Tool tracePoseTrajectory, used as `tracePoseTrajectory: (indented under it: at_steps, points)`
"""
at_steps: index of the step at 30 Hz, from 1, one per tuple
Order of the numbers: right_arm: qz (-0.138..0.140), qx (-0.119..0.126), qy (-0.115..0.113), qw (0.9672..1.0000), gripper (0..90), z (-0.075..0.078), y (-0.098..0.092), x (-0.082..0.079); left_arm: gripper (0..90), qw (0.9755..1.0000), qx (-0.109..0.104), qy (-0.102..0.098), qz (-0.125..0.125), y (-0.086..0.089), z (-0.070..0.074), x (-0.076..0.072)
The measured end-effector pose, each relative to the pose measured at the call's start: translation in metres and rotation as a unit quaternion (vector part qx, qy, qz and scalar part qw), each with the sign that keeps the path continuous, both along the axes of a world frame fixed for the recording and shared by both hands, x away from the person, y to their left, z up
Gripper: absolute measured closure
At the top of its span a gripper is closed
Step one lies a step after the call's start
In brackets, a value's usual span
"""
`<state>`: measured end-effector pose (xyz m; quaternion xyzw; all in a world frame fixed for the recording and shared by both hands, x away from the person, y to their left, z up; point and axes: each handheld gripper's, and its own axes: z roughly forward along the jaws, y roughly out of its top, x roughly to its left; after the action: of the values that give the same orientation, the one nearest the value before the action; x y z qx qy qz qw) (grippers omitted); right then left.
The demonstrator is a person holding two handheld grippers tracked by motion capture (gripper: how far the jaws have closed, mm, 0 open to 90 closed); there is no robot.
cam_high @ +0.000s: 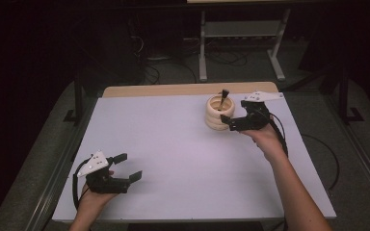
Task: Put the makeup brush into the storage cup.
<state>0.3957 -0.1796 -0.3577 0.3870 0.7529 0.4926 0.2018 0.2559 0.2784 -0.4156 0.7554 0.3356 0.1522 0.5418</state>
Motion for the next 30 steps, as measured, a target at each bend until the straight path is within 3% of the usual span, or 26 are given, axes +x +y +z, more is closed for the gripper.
tracePoseTrajectory:
  at_steps: [10, 14, 30]
  points:
    - [0.002, 0.009, -0.006, 0.9999, 0.2, -0.004, -0.006, -0.012, 10.5, 1.0000, 0.001, 0.001, -0.001, 0.000, 0.000, 0.000]
    - [0.009, 0.010, -0.019, 0.9997, 0.2, -0.008, -0.010, -0.021, 10.5, 1.0000, 0.003, -0.001, -0.001, 0.001, 0.000, 0.000]
    - [0.012, 0.016, -0.021, 0.9996, 0.2, -0.018, -0.019, -0.048, 10.5, 1.0000, 0.004, 0.000, -0.002, 0.001, 0.001, -0.001]
